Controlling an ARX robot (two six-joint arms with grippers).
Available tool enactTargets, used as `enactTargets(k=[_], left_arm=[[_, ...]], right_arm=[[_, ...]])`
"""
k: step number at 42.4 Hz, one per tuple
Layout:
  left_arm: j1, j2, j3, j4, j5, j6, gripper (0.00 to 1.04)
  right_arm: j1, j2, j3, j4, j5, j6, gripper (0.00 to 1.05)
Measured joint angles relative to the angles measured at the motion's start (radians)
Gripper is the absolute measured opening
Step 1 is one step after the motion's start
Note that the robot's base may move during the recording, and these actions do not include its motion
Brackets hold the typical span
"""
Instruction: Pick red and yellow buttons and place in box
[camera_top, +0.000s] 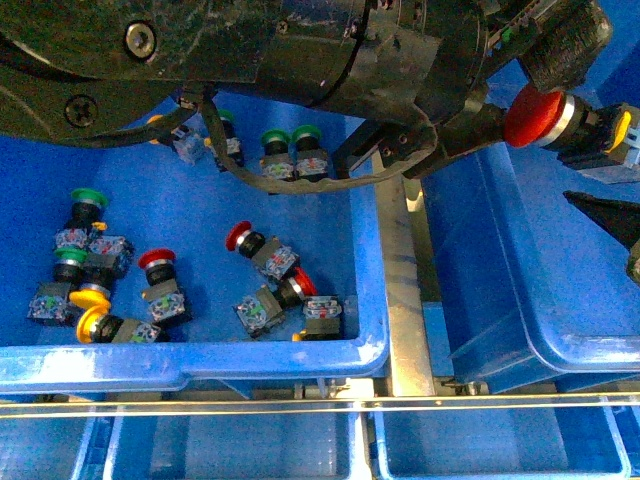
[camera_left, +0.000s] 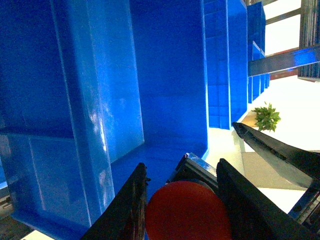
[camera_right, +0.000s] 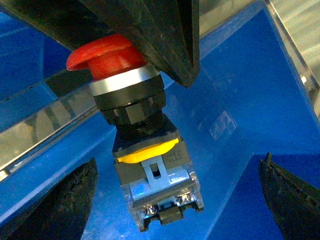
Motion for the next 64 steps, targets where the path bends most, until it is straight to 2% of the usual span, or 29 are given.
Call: enactTargets(k=[22, 38, 45, 56, 58, 64], left_arm=[[-0.001, 0.0, -0.005, 0.005, -0.006, 0.0, 0.33], [-0.001, 0.0, -0.006, 0.004, -0.009, 0.0, 0.33], [-0.002, 0.0, -0.006, 0.004, -0.013, 0.001, 0.33], [-0.002, 0.0, -0.006, 0.004, -0.016, 0.001, 0.33], [-0.002, 0.0, -0.006, 0.004, -0.019, 0.001, 0.33], [-0.002, 0.0, -0.006, 0.004, -0.02, 0.001, 0.33]], right_arm=[[0.028, 0.057, 0.03, -0.014, -0.029, -0.004, 0.98], [-0.006, 0.056, 0.03, -0.042, -0.034, -0.023, 0.97], [-0.015, 0.055, 0.03, -0.042, -0.036, -0.027, 0.67], [-0.03, 0.045, 0.032, -0.043, -0.046, -0.034, 0.33], [-0.033, 0.045, 0.032, -0.042, -0.048, -0.035, 0.29], [-0.035, 0.045, 0.032, -0.042, -0.052, -0.038, 0.27]])
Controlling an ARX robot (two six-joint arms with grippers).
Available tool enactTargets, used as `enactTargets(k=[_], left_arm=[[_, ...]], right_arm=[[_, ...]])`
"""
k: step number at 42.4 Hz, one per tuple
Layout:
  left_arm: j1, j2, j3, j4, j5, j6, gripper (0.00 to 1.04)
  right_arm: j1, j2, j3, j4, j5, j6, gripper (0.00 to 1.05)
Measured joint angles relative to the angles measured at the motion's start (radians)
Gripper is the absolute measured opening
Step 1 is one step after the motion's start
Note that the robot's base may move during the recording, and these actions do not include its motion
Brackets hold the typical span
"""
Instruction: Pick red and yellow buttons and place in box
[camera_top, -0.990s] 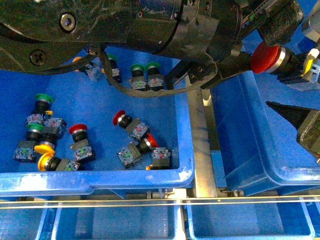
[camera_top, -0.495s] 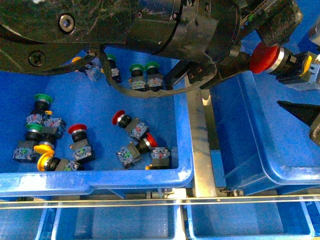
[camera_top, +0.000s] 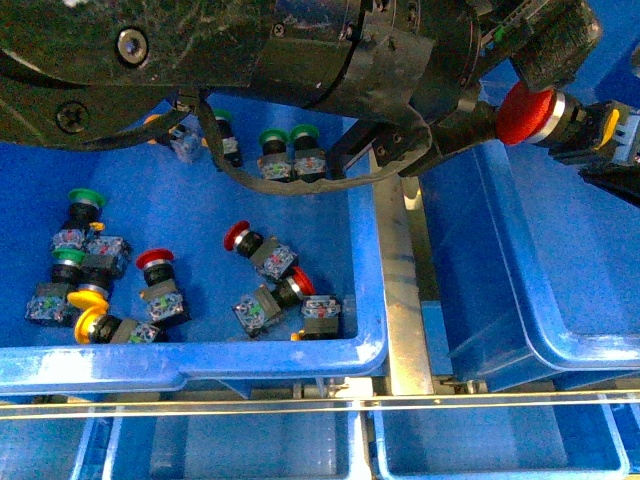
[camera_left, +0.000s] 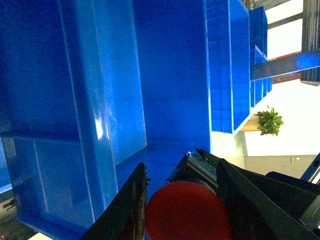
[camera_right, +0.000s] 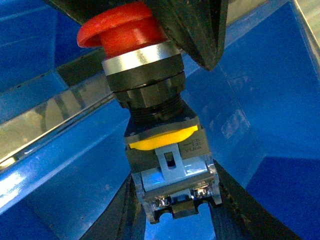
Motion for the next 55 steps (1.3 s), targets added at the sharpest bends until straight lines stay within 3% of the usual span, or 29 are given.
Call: enactTargets(k=[25, 46, 55], left_arm=[[-0.003, 0.0, 0.0, -0.006, -0.006, 0.0, 0.34], [-0.006, 0.001, 0.002, -0.014, -0.015, 0.004, 0.98], [-0.008, 0.002, 0.002, -0.013, -0.022, 0.003, 0.97]], right_arm=[[-0.007, -0.003, 0.0, -0.001, -0.006, -0.014, 0.27], [-0.007, -0.018, 0.0, -0.001, 0.008, -0.014, 0.27], [-0.007, -0.022, 0.0, -0.007, 0.008, -0.014, 0.27]])
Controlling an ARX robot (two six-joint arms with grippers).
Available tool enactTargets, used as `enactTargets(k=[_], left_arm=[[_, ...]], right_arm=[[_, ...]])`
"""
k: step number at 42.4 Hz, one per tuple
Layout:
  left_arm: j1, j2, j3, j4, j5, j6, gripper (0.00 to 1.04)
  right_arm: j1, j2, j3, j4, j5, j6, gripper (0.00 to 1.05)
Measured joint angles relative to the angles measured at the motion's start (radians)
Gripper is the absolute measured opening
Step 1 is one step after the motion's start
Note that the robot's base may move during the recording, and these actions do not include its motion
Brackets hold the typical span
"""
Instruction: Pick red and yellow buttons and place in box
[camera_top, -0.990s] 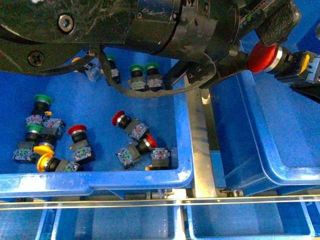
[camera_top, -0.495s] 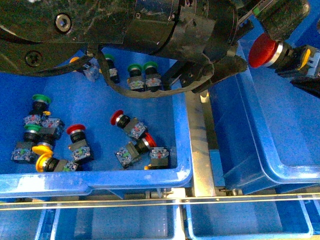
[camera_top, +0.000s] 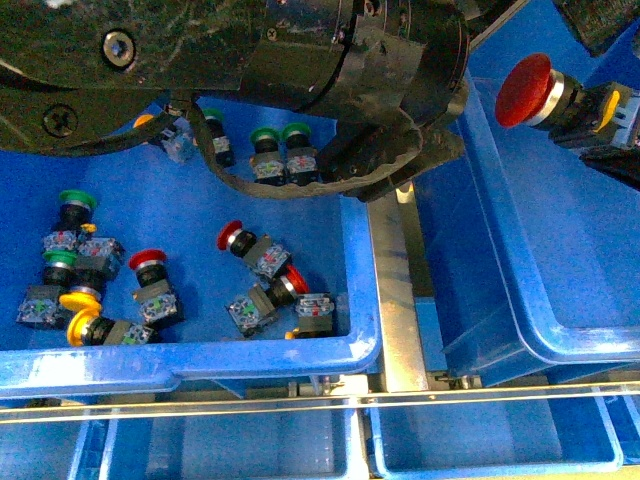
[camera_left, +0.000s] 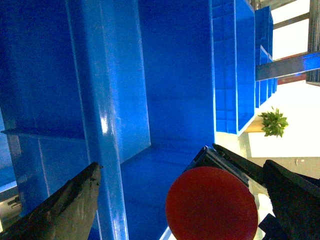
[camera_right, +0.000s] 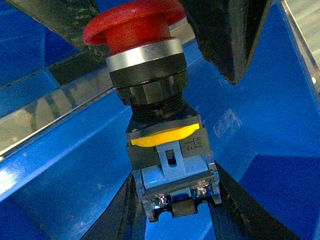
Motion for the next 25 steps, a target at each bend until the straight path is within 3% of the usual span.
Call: enactTargets(k=[13, 25], left_arm=[[0.018, 0.0, 0.002, 0.021, 0.001, -0.021, 0.97], [0.122, 0.0, 0.002, 0.016, 0.0, -0.017, 0.97]], right_arm=[[-0.004, -0.013, 0.0, -0.013, 0.003, 0.0, 0.27], [-0.012, -0.017, 0.0, -0.015, 0.002, 0.0, 0.27]])
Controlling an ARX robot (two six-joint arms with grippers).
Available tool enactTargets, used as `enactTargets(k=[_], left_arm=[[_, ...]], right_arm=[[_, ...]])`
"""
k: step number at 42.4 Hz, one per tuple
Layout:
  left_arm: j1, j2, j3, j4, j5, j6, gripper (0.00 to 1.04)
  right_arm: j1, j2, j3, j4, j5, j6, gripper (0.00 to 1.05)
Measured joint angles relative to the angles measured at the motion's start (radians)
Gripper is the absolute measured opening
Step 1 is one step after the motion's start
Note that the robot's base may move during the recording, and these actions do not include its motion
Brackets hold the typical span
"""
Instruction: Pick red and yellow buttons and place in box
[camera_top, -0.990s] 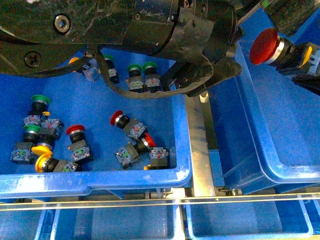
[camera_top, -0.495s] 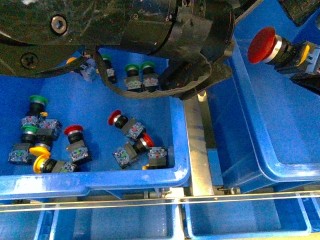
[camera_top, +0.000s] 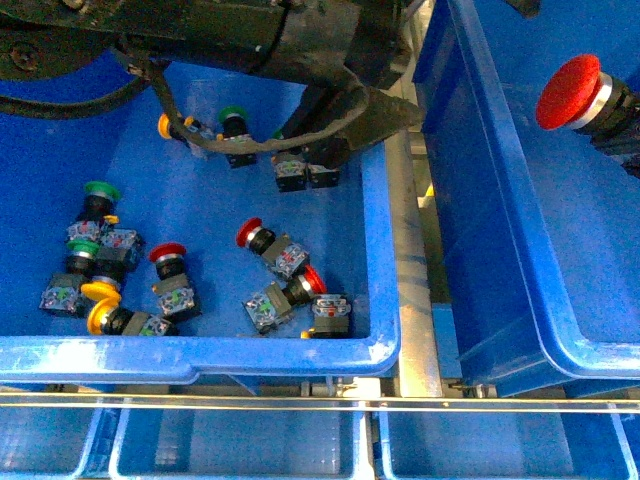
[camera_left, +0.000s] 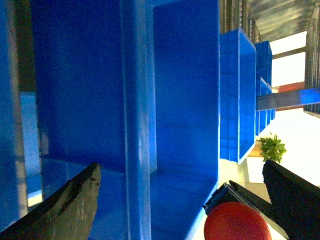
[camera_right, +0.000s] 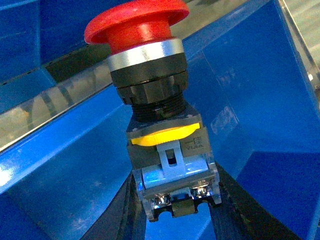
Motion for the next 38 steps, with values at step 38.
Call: enactTargets(k=[38], left_arm=[[0.188, -0.201, -0.246, 0.005, 0.058, 0.17, 0.97]], right_arm=[[-0.081, 0.005, 0.0, 0.024, 0.006, 0.0, 0.27]])
